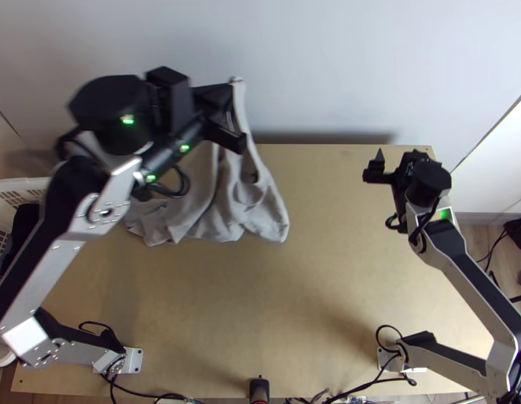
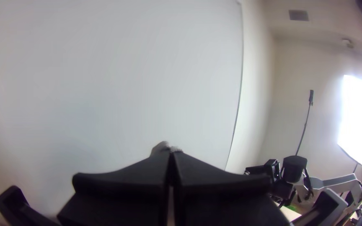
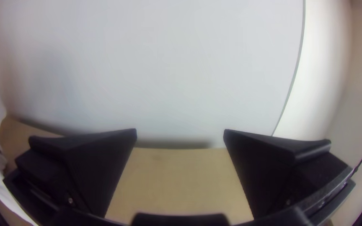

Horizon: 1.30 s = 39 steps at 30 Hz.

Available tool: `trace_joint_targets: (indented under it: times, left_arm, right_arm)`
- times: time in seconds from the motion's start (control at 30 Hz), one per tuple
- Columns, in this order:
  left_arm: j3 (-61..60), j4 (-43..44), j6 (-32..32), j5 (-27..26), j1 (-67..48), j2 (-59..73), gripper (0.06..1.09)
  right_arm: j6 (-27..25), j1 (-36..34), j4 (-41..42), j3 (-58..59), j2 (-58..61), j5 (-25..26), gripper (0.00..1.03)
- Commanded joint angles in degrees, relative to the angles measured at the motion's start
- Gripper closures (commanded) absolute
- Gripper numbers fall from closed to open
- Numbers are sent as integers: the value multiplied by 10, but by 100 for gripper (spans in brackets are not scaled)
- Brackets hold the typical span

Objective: Fold the t-shirt

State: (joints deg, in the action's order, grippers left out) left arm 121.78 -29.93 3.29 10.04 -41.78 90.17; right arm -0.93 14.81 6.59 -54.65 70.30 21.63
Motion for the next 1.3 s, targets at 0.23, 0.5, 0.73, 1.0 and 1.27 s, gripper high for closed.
trace_joint_targets:
  times: [0.23,0.5,0.73,1.0,1.27]
  left_arm:
    - [38,73,-14,20,-39,104,105]
    - [47,83,-12,23,-38,114,105]
    - [48,86,-12,29,-31,111,105]
    - [48,85,-12,30,-24,99,105]
    - [48,78,-12,31,-20,85,105]
  right_arm:
    - [116,24,-124,113,-112,-113,6]
    - [158,95,-149,157,-121,-170,6]
    - [212,176,-148,198,-59,-213,6]
    - [225,235,-91,183,53,-215,6]
    - [215,249,-41,155,110,-213,6]
